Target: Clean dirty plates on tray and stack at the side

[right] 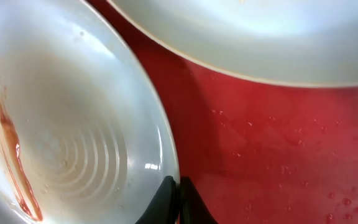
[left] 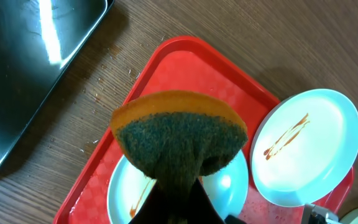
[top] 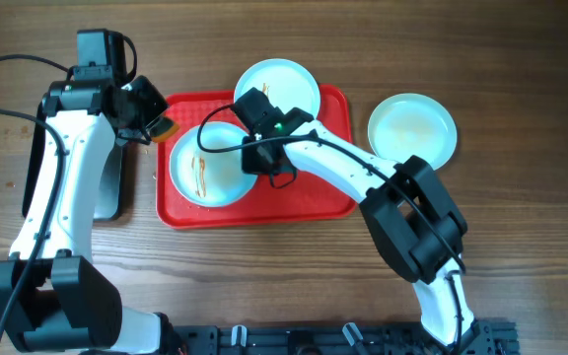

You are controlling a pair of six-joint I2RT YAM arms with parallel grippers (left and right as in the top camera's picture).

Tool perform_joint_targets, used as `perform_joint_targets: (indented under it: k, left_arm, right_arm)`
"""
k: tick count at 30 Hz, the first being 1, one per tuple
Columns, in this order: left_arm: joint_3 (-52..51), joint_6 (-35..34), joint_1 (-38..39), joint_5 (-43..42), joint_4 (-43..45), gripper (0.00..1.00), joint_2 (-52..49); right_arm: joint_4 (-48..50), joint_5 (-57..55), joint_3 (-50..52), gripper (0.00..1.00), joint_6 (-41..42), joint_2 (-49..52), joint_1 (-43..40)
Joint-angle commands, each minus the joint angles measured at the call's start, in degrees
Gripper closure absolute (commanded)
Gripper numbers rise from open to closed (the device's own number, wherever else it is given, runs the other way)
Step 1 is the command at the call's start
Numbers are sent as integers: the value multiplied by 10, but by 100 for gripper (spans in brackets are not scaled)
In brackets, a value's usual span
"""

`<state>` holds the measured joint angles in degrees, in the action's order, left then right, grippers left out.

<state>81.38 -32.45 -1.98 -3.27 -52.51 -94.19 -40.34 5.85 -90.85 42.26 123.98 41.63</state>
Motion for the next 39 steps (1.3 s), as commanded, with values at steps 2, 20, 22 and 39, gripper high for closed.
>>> perform_joint_targets:
  k: [2, 20, 22, 39]
  left_arm:
    - [6, 7, 3, -3, 2, 96, -4]
    - [2, 21, 7, -5, -10, 96, -16]
    - [2, 49, 7, -18, -12, 96, -16]
    - [-54, 83, 48, -16, 11, 96, -16]
  right_arm:
    - [-50, 61, -7, 96, 43, 12, 0]
    - [41, 84, -6, 68, -134, 13, -26]
    - [39, 84, -5, 67, -134, 15, -26]
    - [34, 100, -5, 96, -16, 44, -36]
